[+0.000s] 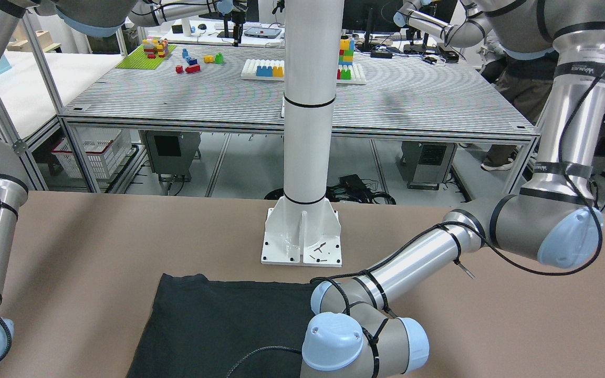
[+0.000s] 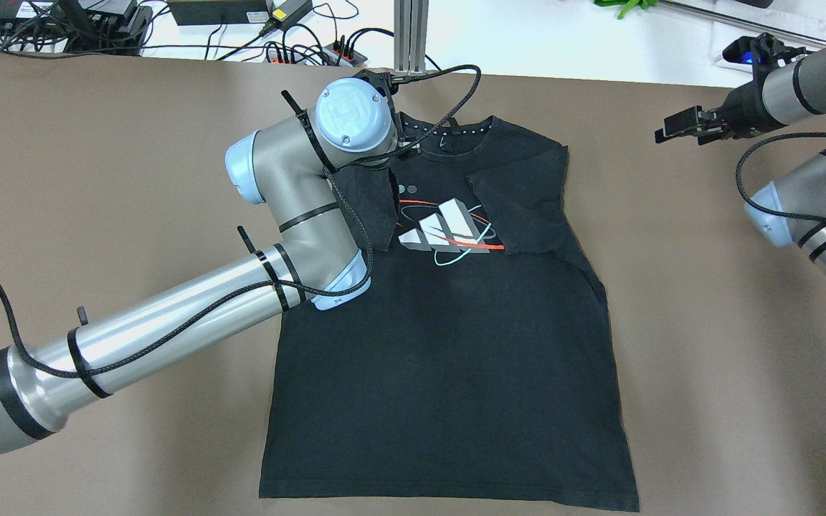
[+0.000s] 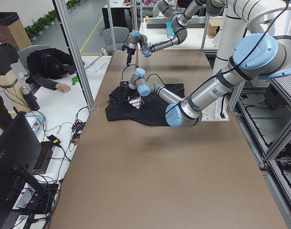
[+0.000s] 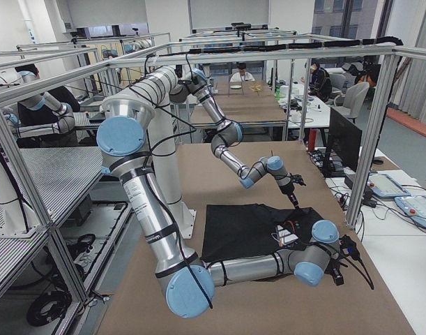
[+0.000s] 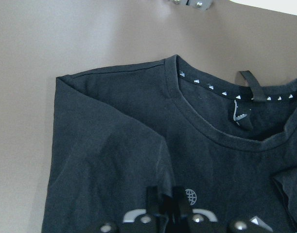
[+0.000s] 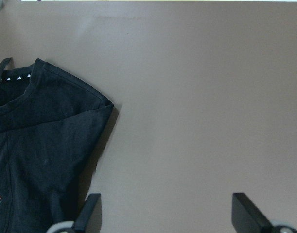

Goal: Fold clothes
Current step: 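Grasp the sleeve nearest the left gripper and fold it over the shirt body, then release the sleeve and move both grippers toward the hem corners nearest the robot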

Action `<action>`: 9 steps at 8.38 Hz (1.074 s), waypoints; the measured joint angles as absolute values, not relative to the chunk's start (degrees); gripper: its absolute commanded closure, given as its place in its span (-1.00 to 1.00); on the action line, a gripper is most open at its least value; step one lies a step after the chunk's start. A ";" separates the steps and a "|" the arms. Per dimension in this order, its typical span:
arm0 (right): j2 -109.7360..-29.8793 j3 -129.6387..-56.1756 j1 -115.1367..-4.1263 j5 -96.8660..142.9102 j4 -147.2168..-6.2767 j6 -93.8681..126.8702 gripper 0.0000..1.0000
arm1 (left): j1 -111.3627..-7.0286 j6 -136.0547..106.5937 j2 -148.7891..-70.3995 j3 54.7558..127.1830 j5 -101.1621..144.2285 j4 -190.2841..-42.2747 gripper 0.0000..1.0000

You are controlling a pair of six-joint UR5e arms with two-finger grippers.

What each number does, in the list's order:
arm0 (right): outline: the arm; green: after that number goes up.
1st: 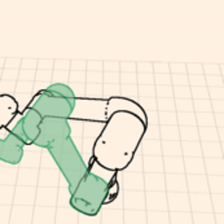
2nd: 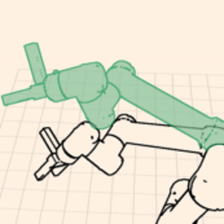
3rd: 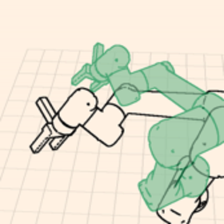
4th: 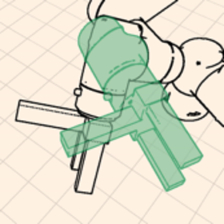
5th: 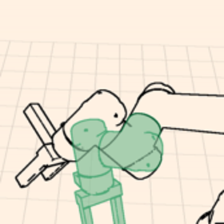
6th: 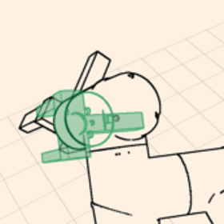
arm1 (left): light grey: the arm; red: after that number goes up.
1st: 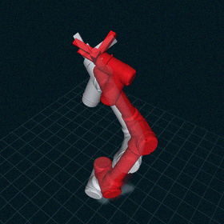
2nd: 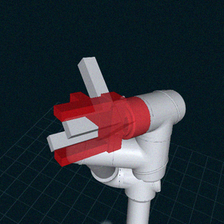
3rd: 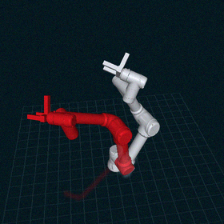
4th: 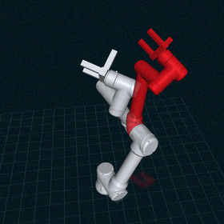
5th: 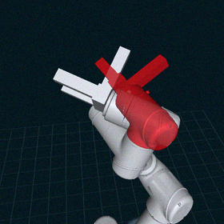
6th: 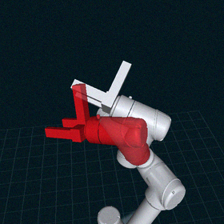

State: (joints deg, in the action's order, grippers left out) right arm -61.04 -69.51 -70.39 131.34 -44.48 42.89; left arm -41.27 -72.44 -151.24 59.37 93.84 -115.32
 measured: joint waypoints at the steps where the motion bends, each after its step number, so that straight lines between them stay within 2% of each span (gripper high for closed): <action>1: -60.85 -69.52 -70.36 131.08 -44.68 42.89 -0.89 | -41.21 -72.55 -151.32 59.72 93.57 -116.23 -0.88; 4: -61.55 -72.07 -70.46 131.38 -44.94 42.88 -0.89 | -44.17 -72.51 -148.44 68.78 99.39 -115.97 -0.88; 7: -69.19 -82.50 -70.69 137.75 -46.36 43.14 -0.89 | -46.55 -72.72 -132.35 89.87 108.51 -114.96 -0.88; 9: -77.47 -88.39 -70.68 143.36 -46.27 44.92 -0.89 | -46.84 -74.39 -123.34 100.67 111.38 -114.67 -0.88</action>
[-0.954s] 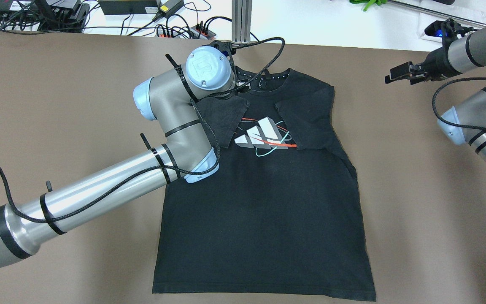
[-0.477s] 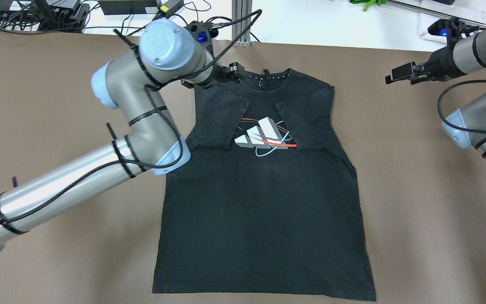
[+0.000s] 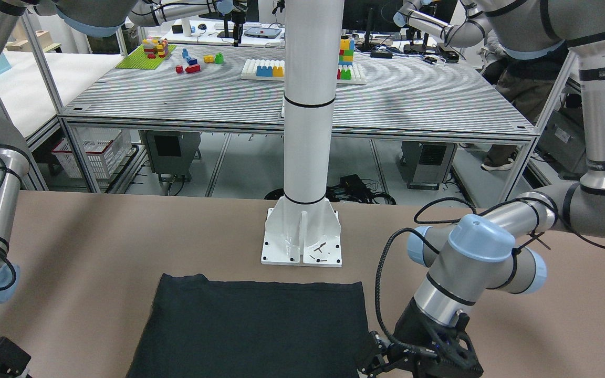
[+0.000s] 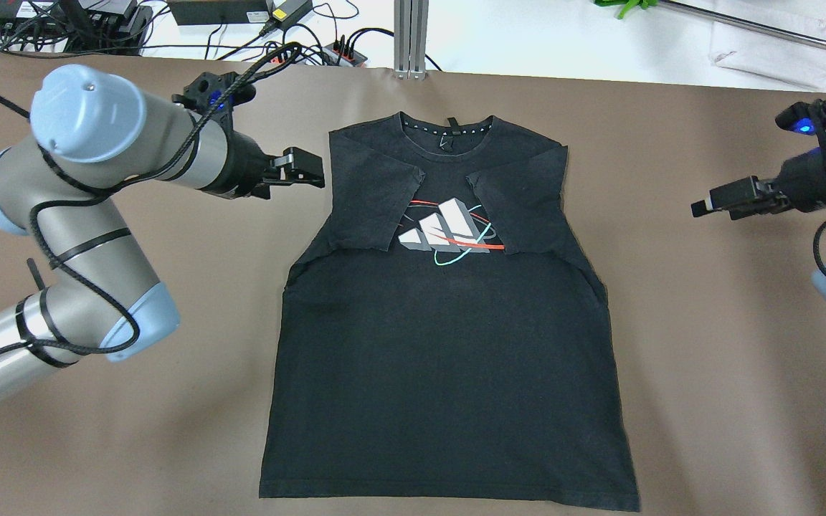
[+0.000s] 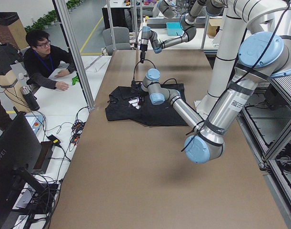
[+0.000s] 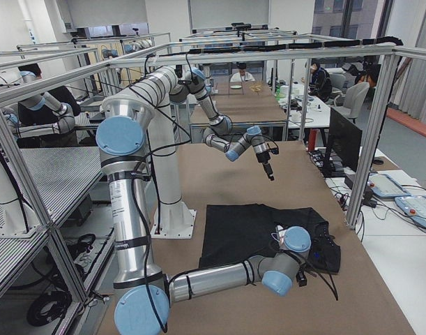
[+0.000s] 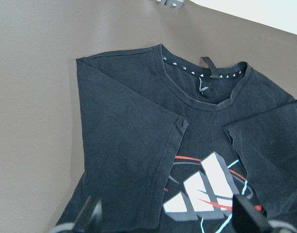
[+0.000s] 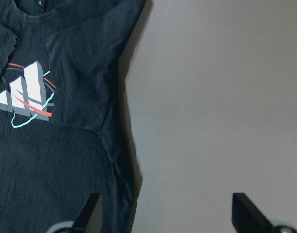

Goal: Fold clothes
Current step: 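Release the sleeve and move both grippers toward the hem corners nearest the robot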

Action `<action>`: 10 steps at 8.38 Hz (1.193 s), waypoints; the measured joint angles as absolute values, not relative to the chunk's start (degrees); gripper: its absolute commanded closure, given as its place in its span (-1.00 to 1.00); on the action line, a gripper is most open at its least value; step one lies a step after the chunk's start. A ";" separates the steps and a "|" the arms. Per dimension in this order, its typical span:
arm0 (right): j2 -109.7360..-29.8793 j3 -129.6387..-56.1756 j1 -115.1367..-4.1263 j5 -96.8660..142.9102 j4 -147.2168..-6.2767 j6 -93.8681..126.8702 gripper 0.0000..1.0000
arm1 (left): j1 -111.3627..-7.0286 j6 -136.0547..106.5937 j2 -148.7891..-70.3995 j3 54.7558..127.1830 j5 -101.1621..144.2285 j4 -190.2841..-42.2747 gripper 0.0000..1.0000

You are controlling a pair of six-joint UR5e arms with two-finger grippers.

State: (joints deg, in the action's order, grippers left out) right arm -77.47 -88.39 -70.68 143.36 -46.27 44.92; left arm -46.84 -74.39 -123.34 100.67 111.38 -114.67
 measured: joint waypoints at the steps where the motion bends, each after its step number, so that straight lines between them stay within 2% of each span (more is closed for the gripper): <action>1: -81.34 -90.88 -70.43 144.46 -45.64 46.60 -0.89 | -46.11 -77.37 -120.69 103.97 111.39 -114.79 -0.88; 3: -89.56 -93.22 -68.95 145.23 -37.57 50.65 -0.89 | -40.42 -83.58 -115.36 110.52 107.04 -114.93 -0.88; 5: -95.18 -93.18 -65.32 145.36 -22.93 61.86 -0.89 | -32.63 -85.45 -110.32 115.90 99.16 -114.91 -0.88; 7: -98.58 -92.92 -60.29 144.87 -11.92 71.37 -0.89 | -28.41 -86.56 -108.64 117.81 94.82 -114.79 -0.88; 10: -99.83 -92.78 -50.85 138.33 -6.57 78.74 -0.89 | -26.10 -86.90 -107.47 118.22 92.19 -114.72 -0.88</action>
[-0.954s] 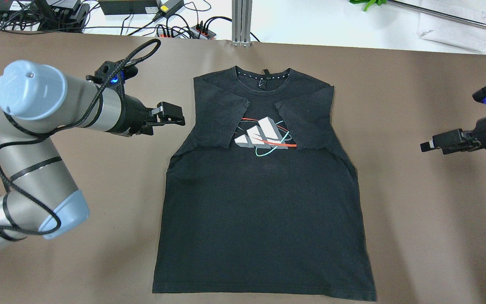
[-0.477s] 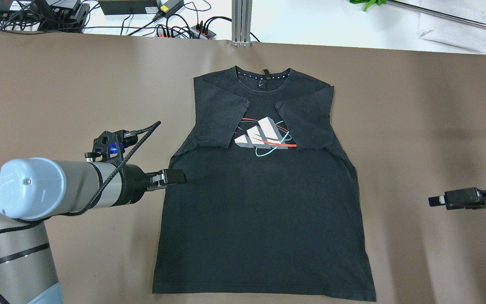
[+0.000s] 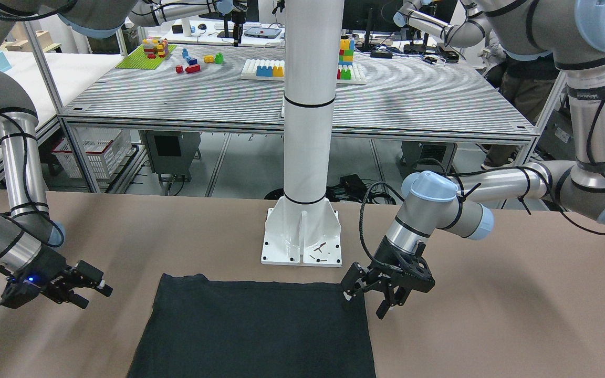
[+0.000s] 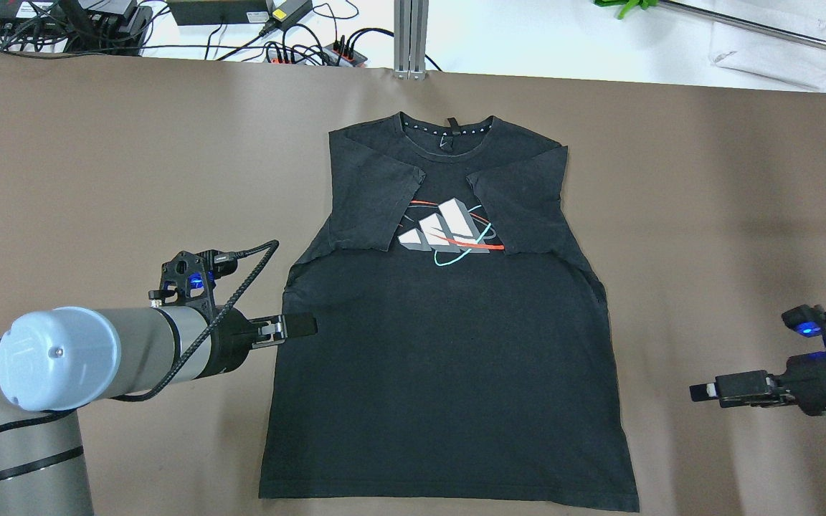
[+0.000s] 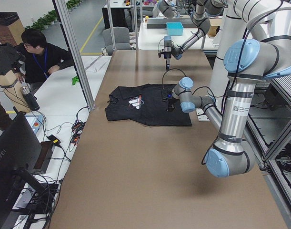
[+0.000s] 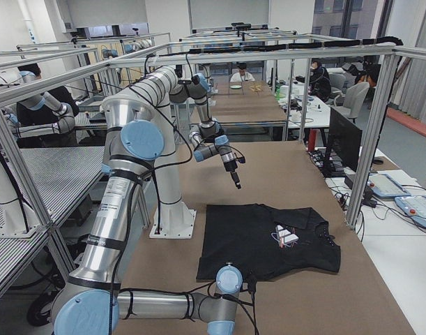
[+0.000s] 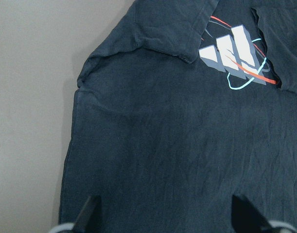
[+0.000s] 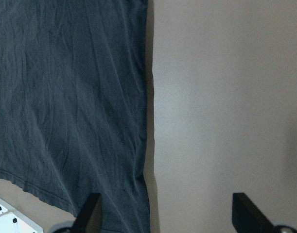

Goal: Fold clothes
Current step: 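Release the sleeve and move both grippers toward the hem corners nearest the robot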

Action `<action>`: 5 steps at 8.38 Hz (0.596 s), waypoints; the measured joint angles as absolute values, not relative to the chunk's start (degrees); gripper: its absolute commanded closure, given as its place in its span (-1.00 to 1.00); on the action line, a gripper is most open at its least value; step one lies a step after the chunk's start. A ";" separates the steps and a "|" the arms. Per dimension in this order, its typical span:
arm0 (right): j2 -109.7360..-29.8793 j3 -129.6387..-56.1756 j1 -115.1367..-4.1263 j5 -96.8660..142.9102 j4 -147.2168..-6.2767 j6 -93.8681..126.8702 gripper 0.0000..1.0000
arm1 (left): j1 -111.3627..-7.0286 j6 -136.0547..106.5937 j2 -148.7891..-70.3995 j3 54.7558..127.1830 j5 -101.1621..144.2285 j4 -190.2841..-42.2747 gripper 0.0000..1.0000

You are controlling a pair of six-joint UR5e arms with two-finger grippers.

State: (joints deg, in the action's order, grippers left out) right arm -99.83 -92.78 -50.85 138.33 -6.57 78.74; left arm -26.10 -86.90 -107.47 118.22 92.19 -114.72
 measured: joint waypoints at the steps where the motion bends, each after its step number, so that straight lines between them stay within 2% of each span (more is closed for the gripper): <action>1: -99.74 -92.79 -46.25 133.40 -6.26 80.64 -0.89 | -25.51 -86.92 -107.37 118.21 91.40 -114.71 -0.88; 5: -99.66 -93.40 -37.13 124.71 -6.00 85.46 -0.89 | -24.64 -86.70 -107.37 117.91 90.55 -114.70 -0.88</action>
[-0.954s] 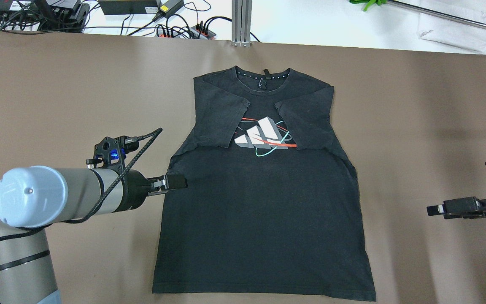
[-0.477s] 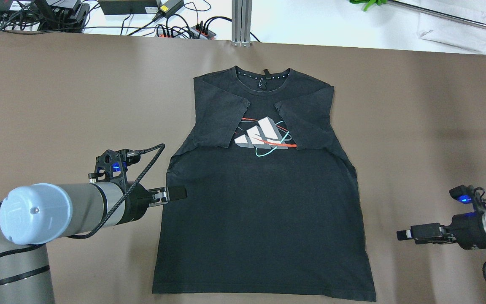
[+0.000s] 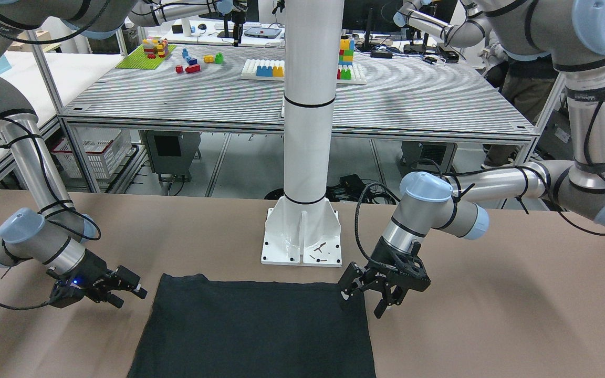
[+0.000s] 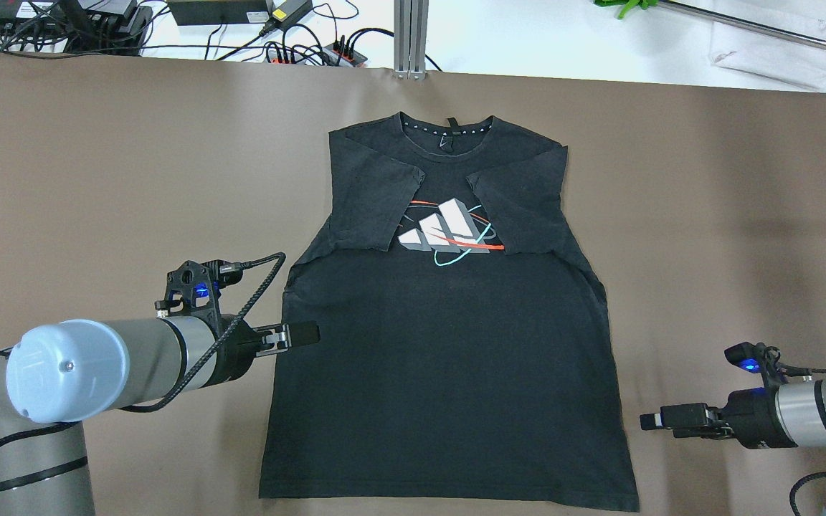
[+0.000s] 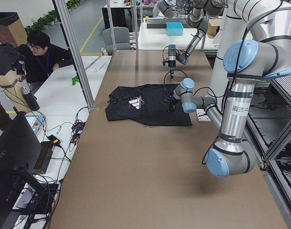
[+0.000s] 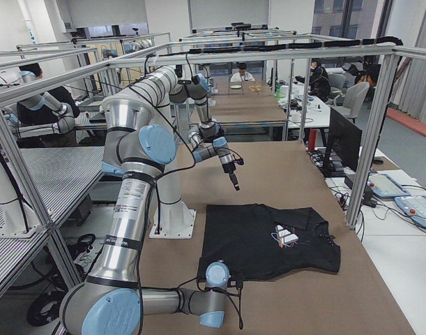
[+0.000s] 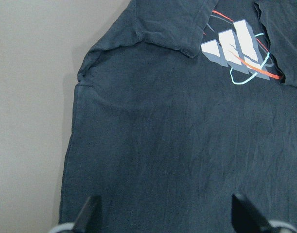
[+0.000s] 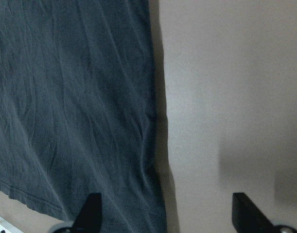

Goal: Fold clothes
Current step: 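Release the sleeve and move both grippers toward the hem corners nearest the robot, then grasp the two hem corners nearest the robot with both grippers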

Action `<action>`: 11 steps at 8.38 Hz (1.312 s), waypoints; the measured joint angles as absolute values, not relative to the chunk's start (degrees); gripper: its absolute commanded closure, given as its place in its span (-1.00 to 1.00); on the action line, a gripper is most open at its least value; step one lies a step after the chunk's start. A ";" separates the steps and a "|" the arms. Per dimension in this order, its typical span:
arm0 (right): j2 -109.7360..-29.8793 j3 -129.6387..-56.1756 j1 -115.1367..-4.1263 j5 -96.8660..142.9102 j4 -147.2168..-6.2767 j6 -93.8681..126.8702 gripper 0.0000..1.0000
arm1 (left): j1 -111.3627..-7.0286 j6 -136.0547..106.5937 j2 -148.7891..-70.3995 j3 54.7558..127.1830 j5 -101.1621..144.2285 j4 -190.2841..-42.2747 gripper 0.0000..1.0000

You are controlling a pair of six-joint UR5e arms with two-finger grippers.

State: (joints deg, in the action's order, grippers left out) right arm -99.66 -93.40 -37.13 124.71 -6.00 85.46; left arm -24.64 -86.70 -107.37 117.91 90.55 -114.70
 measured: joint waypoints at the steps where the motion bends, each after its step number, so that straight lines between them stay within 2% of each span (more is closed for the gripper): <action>1: -99.66 -93.78 -36.25 124.50 -5.99 86.07 -0.89 | -24.58 -86.68 -107.39 117.88 90.54 -114.70 -0.88; 11: -99.50 -95.06 -27.33 122.88 -6.06 88.17 -0.89 | -23.52 -86.74 -106.30 117.80 89.17 -114.82 -0.88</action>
